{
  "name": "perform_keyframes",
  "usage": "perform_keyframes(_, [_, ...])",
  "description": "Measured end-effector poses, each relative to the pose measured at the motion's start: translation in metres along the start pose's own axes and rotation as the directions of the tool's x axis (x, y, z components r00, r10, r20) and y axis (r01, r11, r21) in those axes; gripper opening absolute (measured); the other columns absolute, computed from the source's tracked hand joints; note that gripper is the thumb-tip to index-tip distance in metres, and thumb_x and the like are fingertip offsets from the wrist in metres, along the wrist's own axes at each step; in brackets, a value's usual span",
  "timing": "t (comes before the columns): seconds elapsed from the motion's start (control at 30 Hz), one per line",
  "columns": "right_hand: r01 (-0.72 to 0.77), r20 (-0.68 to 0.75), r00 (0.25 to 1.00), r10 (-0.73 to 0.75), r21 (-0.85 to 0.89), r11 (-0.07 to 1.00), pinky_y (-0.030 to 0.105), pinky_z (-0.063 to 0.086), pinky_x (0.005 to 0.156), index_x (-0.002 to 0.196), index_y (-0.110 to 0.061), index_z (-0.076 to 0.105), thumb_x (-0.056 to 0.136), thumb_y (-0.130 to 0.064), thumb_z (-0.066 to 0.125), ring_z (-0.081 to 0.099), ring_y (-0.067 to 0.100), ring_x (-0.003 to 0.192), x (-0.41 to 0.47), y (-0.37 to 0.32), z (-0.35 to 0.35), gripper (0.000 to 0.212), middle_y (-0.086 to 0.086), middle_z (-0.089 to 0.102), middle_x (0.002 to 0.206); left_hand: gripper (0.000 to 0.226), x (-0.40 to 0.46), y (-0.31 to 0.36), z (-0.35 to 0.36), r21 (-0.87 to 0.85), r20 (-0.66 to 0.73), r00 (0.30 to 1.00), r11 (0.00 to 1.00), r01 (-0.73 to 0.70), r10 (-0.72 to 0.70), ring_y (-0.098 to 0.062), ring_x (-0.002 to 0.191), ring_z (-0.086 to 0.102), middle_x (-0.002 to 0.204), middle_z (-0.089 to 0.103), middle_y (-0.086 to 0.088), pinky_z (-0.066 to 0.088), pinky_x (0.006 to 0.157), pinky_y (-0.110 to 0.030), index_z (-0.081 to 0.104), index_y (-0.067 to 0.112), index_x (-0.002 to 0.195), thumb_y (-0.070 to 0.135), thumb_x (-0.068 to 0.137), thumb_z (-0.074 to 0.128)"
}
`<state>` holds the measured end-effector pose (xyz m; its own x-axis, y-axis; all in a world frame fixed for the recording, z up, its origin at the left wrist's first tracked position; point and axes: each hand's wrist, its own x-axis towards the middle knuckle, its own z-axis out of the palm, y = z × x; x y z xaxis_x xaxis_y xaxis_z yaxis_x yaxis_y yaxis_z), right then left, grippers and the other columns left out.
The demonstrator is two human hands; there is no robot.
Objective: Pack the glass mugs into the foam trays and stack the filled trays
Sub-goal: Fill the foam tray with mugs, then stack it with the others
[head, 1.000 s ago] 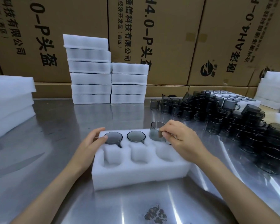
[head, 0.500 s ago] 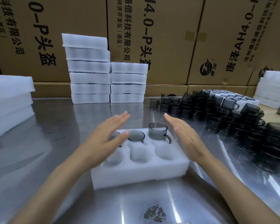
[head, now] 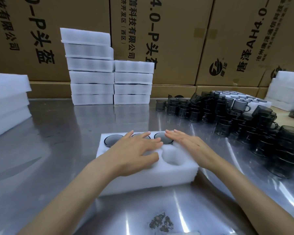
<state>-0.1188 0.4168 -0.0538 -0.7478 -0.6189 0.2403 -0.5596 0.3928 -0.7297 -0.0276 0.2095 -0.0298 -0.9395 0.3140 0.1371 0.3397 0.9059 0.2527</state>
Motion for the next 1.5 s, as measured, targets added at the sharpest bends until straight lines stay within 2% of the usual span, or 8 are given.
perform_keyframes(0.27, [-0.001, -0.307, 0.952, 0.004, 0.012, 1.000, 0.022, 0.027, 0.110, 0.131, -0.026, 0.055, 0.101, -0.017, 0.039, 0.041, 0.001, 0.129, 0.002, 0.008, 0.008, 0.035, -0.017, 0.051, 0.134, 0.041, -0.008, 0.002, 0.008, -0.035, -0.169, 0.986, 0.999, -0.016, 0.010, 0.005, 0.139, 0.018, 0.146, 0.033, 0.027, 0.003, 0.113, -0.024, 0.041, 0.039, 0.138, 0.043, 0.098, 0.035])
perform_keyframes(0.4, [-0.243, -0.537, 0.835, 0.122, -0.161, 0.956, 0.031, 0.029, 0.108, 0.141, -0.016, 0.043, 0.099, -0.021, 0.042, 0.039, 0.014, 0.133, 0.010, 0.041, -0.013, 0.043, -0.003, 0.042, 0.146, 0.035, -0.018, 0.007, 0.000, -0.013, -0.495, 0.866, 0.996, -0.087, 0.069, -0.006, 0.109, 0.054, 0.112, 0.064, 0.018, 0.035, 0.097, -0.024, 0.067, 0.026, 0.111, 0.038, 0.093, 0.040])
perform_keyframes(0.6, [-0.607, -0.707, 0.640, 0.300, -0.227, 0.762, 0.045, 0.040, 0.099, 0.145, -0.009, 0.027, 0.093, -0.022, 0.045, 0.038, 0.031, 0.130, 0.023, 0.073, -0.038, 0.056, 0.007, 0.019, 0.155, 0.032, -0.039, -0.015, -0.007, -0.059, -0.708, 0.705, 0.992, -0.114, 0.039, -0.011, 0.087, 0.057, 0.092, 0.065, 0.013, 0.042, 0.078, -0.029, 0.070, 0.019, 0.091, 0.033, 0.089, 0.042])
perform_keyframes(0.77, [-0.763, -0.753, 0.550, 0.360, -0.280, 0.582, 0.047, 0.031, 0.104, 0.148, -0.003, 0.016, 0.093, -0.023, 0.051, 0.024, 0.035, 0.136, 0.036, 0.083, -0.046, 0.068, 0.014, 0.010, 0.157, 0.024, -0.056, -0.059, 0.005, -0.351, -0.725, 0.624, 0.936, 0.030, -0.291, -0.003, 0.090, 0.058, 0.093, 0.065, 0.015, 0.041, 0.080, -0.017, 0.069, 0.023, 0.087, 0.027, 0.090, 0.046])
perform_keyframes(0.87, [-0.783, -0.785, 0.529, 0.323, -0.305, 0.542, 0.045, 0.033, 0.098, 0.138, 0.000, 0.030, 0.091, -0.021, 0.053, 0.031, 0.034, 0.129, 0.039, 0.085, -0.048, 0.056, 0.016, 0.031, 0.146, 0.022, -0.052, -0.076, 0.015, -0.467, -0.652, 0.607, 0.871, 0.149, -0.454, -0.010, 0.091, 0.058, 0.094, 0.065, 0.012, 0.041, 0.077, -0.021, 0.068, 0.024, 0.088, 0.013, 0.094, 0.051])
perform_keyframes(1.07, [-0.720, -0.767, 0.623, 0.150, -0.488, 0.493, 0.043, 0.035, 0.088, 0.117, -0.004, 0.050, 0.093, -0.025, 0.055, 0.040, 0.033, 0.114, 0.035, 0.086, -0.049, 0.032, 0.015, 0.051, 0.119, 0.022, -0.047, -0.090, 0.022, -0.613, -0.548, 0.574, 0.759, 0.220, -0.609, -0.011, 0.092, 0.056, 0.103, 0.065, 0.005, 0.037, 0.075, -0.025, 0.067, 0.024, 0.093, 0.014, 0.093, 0.047])
perform_keyframes(1.33, [-0.541, -0.701, 0.710, 0.066, -0.483, 0.689, 0.038, 0.039, 0.070, 0.103, -0.009, 0.065, 0.095, -0.031, 0.052, 0.041, 0.030, 0.107, 0.016, 0.075, -0.037, 0.026, 0.009, 0.055, 0.109, 0.023, -0.047, -0.098, 0.026, -0.709, -0.495, 0.543, 0.676, 0.199, -0.679, -0.021, 0.090, 0.059, 0.097, 0.066, 0.007, 0.042, 0.077, -0.032, 0.066, 0.029, 0.085, 0.016, 0.093, 0.049])
perform_keyframes(1.5, [-0.293, -0.728, 0.682, 0.062, -0.195, 0.936, 0.039, 0.036, 0.097, 0.099, -0.015, 0.067, 0.093, -0.024, 0.058, 0.038, 0.023, 0.130, 0.009, 0.032, -0.030, 0.015, 0.007, 0.047, 0.135, 0.018, -0.049, -0.103, 0.025, -0.794, -0.420, 0.551, 0.586, 0.161, -0.721, -0.012, 0.076, 0.058, 0.088, 0.066, 0.009, 0.044, 0.076, -0.034, 0.066, 0.034, 0.077, 0.025, 0.083, 0.051])
